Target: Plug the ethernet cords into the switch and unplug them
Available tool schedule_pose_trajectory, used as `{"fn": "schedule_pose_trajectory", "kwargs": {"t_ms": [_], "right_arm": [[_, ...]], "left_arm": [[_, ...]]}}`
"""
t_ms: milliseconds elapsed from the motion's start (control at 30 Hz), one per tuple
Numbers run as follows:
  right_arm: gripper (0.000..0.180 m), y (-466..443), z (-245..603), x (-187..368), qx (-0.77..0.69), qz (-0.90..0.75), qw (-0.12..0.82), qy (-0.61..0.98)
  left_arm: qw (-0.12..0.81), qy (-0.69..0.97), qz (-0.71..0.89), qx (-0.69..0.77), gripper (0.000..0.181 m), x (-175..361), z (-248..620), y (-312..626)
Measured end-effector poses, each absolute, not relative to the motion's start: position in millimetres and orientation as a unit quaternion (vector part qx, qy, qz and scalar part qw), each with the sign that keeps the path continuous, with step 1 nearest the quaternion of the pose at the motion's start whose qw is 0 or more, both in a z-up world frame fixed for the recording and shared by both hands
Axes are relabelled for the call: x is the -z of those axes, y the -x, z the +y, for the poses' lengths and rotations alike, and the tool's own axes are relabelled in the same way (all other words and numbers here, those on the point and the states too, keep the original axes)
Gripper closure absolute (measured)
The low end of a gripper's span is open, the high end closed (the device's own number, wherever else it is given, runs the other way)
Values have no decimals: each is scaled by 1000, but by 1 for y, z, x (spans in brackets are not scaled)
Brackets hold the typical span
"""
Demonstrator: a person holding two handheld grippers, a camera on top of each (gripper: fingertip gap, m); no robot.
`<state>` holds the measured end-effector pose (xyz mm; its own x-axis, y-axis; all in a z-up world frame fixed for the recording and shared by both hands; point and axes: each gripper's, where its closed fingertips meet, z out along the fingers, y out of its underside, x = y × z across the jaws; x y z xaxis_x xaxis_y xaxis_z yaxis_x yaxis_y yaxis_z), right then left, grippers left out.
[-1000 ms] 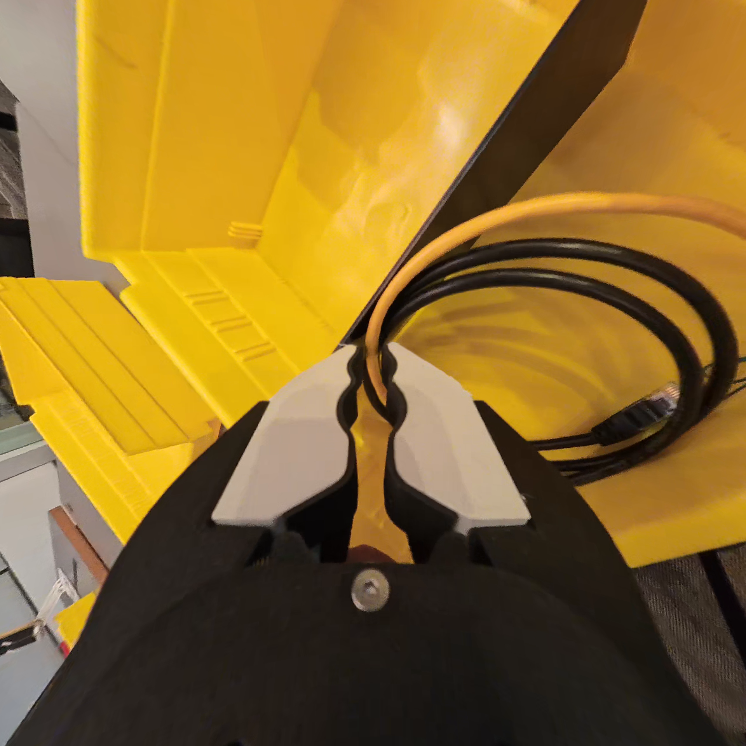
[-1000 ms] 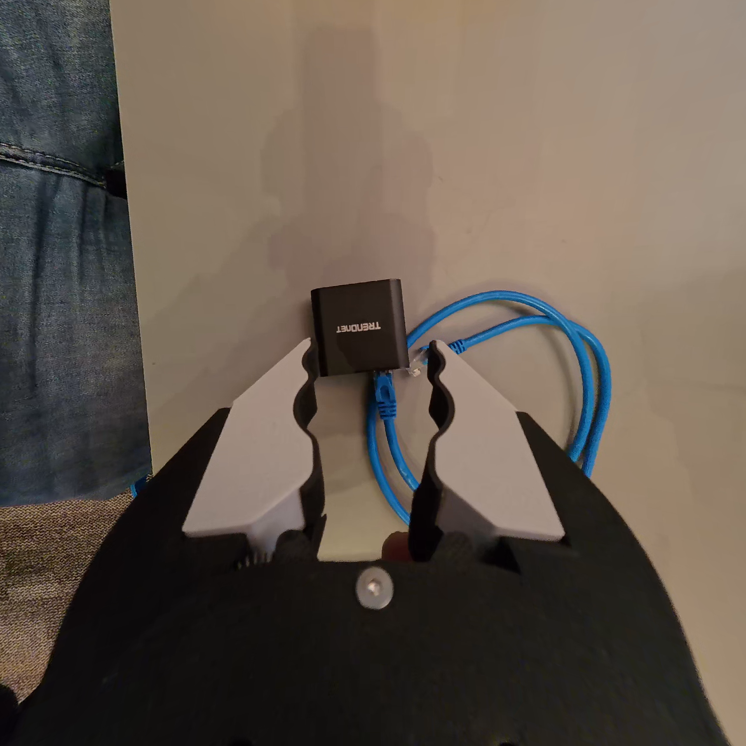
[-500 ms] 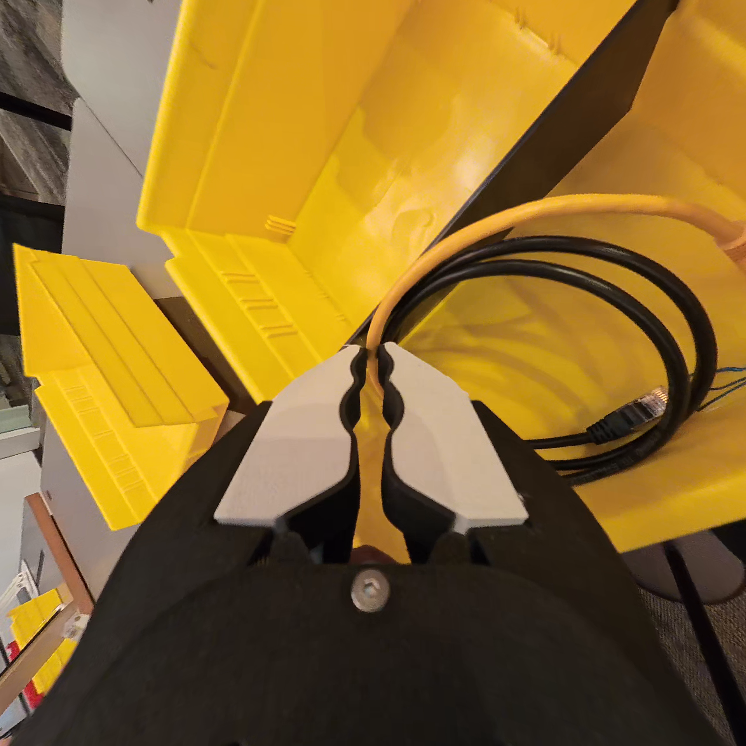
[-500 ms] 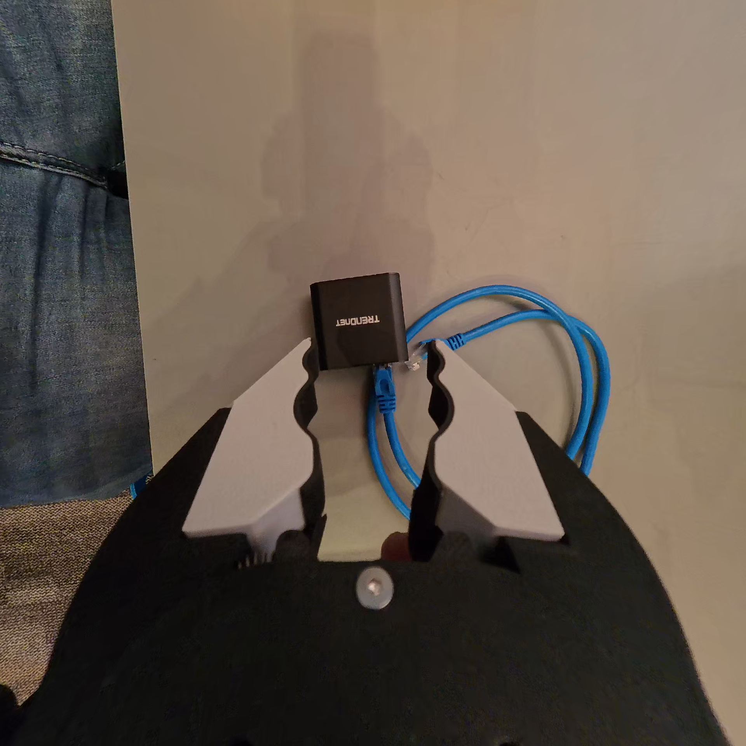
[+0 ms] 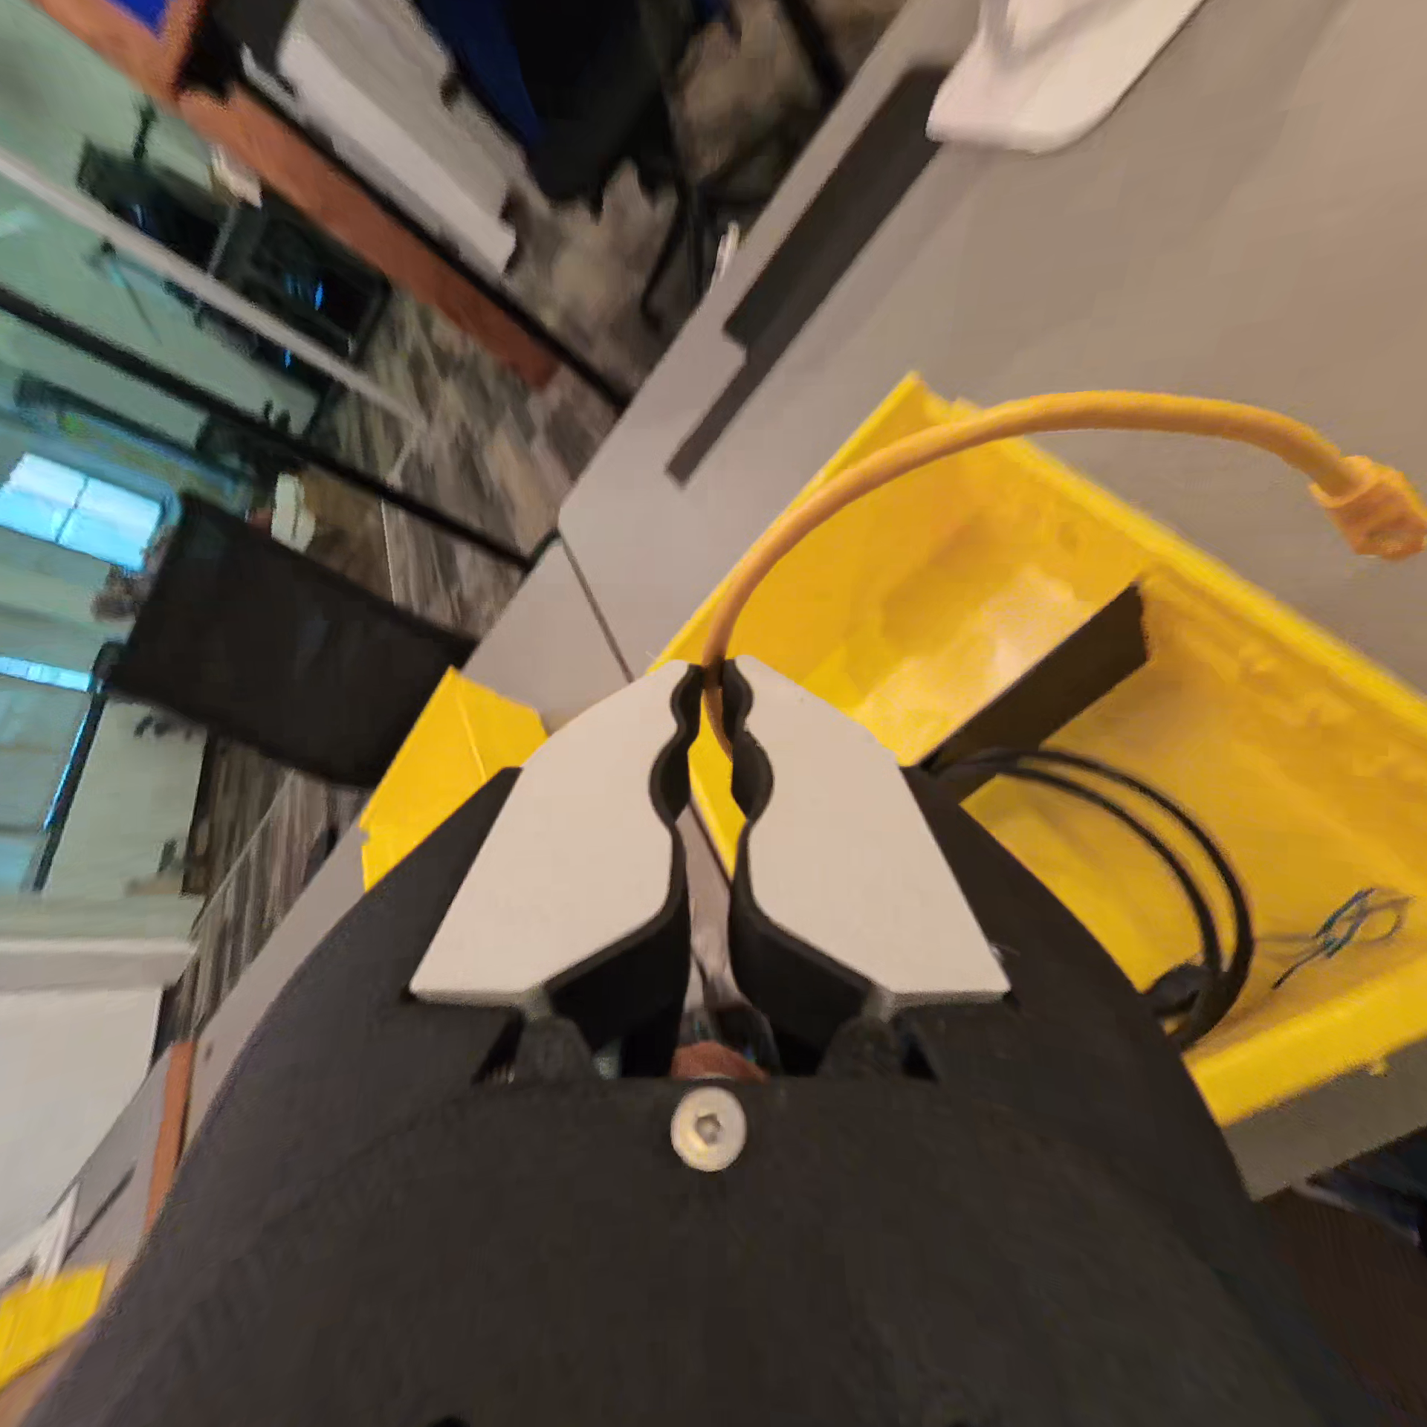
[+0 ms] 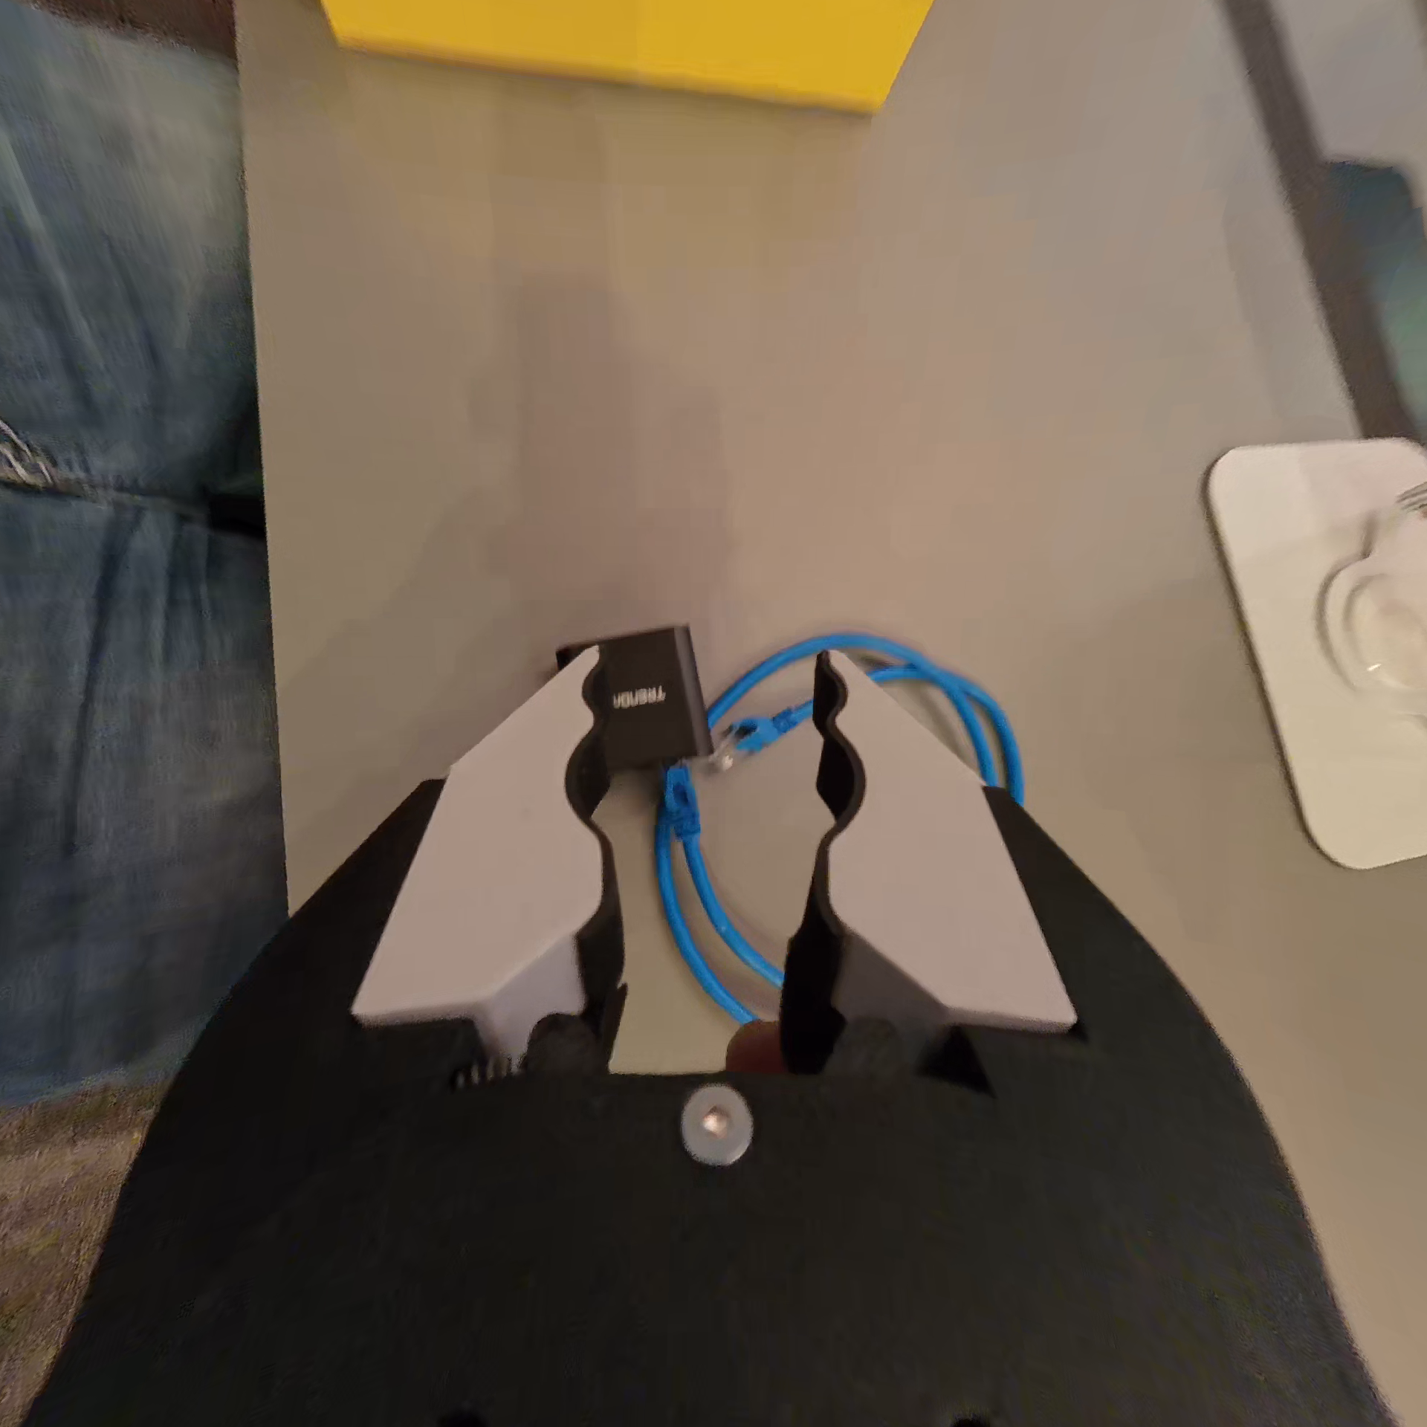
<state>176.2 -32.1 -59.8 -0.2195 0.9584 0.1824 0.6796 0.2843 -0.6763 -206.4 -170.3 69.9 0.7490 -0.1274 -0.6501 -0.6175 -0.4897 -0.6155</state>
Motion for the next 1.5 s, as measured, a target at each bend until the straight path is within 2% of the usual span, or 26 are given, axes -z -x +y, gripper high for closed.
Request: {"fn": "schedule_pose_trajectory", "kwargs": {"t_ms": [33,300,600,667,767,867,1000,1067,1133,1233,1333,1500], "right_arm": [[129,-172,-32,50,-247,-735,309,550],[128,-115,-69,-8,-393,-706,340,481],[121,-82,-111,-33,-612,-662,210,378],[129,-88,-117,-41,-653,-646,190,346],[160,-100,-120,-49,-694,-627,171,310],[166,-107,-118,-50,-698,-626,183,297],[167,-101,-98,-39,-629,-651,237,353],[168,-99,-74,-35,-577,-652,284,402],[168,-102,-39,-27,-473,-665,357,455],[169,-117,3,-24,-311,-679,451,489],[168,-130,28,-26,-183,-681,511,492],[168,-136,49,-19,10,-676,577,459]], "left_arm": [[474,807,238,-260,176,-82,-165,193],[609,698,368,-83,176,-137,-112,45],[629,582,504,110,176,-156,-97,-98],[627,568,517,127,176,-157,-96,-112],[626,556,527,143,176,-157,-94,-123],[629,551,526,158,176,-158,-93,-124],[604,578,521,171,175,-147,-84,-115],[570,619,517,156,165,-131,-75,-100],[535,664,504,135,152,-114,-67,-83],[524,696,473,132,153,-107,-66,-61],[530,710,443,136,153,-111,-70,-54],[509,745,405,147,135,-104,-68,-85]]}}
